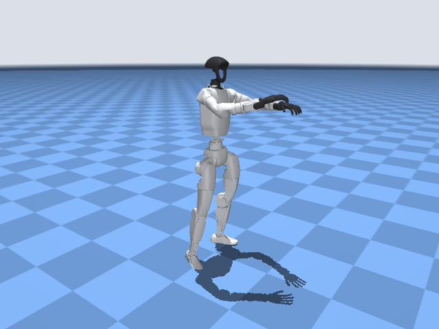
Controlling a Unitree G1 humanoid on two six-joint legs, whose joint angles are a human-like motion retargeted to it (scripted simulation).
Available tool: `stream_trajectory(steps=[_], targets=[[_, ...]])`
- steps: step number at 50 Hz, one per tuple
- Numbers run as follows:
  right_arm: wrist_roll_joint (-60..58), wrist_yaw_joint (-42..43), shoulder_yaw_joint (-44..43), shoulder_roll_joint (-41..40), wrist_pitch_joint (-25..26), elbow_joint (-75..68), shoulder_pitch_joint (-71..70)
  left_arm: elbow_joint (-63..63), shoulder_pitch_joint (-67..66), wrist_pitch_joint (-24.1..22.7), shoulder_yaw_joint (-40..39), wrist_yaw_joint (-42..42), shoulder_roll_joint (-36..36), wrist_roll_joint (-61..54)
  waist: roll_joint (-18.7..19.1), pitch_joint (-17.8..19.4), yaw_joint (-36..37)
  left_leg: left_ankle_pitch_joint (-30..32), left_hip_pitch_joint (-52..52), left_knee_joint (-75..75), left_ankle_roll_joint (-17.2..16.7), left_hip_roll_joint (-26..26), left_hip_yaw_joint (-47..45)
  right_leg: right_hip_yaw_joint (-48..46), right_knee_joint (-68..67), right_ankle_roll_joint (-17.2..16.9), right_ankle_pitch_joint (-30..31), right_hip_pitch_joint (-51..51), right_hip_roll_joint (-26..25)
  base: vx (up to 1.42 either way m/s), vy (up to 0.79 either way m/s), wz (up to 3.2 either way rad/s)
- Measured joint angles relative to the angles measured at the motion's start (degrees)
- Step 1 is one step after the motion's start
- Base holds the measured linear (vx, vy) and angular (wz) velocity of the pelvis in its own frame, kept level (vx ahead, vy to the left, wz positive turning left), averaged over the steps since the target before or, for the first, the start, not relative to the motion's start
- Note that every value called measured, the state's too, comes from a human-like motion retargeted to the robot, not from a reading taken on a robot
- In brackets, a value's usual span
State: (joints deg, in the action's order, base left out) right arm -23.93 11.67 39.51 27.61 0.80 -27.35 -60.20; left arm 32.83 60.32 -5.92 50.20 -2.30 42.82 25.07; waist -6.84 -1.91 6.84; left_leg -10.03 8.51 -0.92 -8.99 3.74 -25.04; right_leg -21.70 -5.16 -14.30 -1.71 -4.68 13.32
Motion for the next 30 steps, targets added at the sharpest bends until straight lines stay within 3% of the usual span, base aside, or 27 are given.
stream_trajectory(steps=[5, 18, 30], targets=[[0.8, 2.2, -2.1, 2.3, 0.3, 3.2, 0.3, -0.5, 0.1, -0.4, 1.1, -0.7, -0.5, -0.7, 0.8, 0.3, -2.1, -0.1, 0.6, 0.1, 0.0, -0.1, -1.0, 1.1, -0.1, 0.0, 0.0, 0.1, 0.0, 0.00, 0.01, -0.18], [-1.3, -1.6, -1.3, 2.9, 0.2, -0.9, 5.8, -3.3, 2.9, 0.9, -5.1, -4.7, -3.1, -0.5, 3.1, 1.2, -6.4, -0.4, 2.2, 0.3, -0.2, 0.0, -3.5, 3.5, -0.3, 0.0, -0.1, 0.2, -0.3, 0.00, 0.00, -0.05], [-1.0, -0.9, -2.7, 4.7, 0.4, 2.3, 1.8, 1.6, 0.9, 1.7, -3.4, -3.0, -8.1, -0.6, 4.5, 1.4, -11.1, -0.6, 2.8, 0.5, -0.3, 0.0, -4.9, 4.9, 0.0, 0.0, -0.2, 0.5, -0.5, 0.00, 0.00, 0.00]])
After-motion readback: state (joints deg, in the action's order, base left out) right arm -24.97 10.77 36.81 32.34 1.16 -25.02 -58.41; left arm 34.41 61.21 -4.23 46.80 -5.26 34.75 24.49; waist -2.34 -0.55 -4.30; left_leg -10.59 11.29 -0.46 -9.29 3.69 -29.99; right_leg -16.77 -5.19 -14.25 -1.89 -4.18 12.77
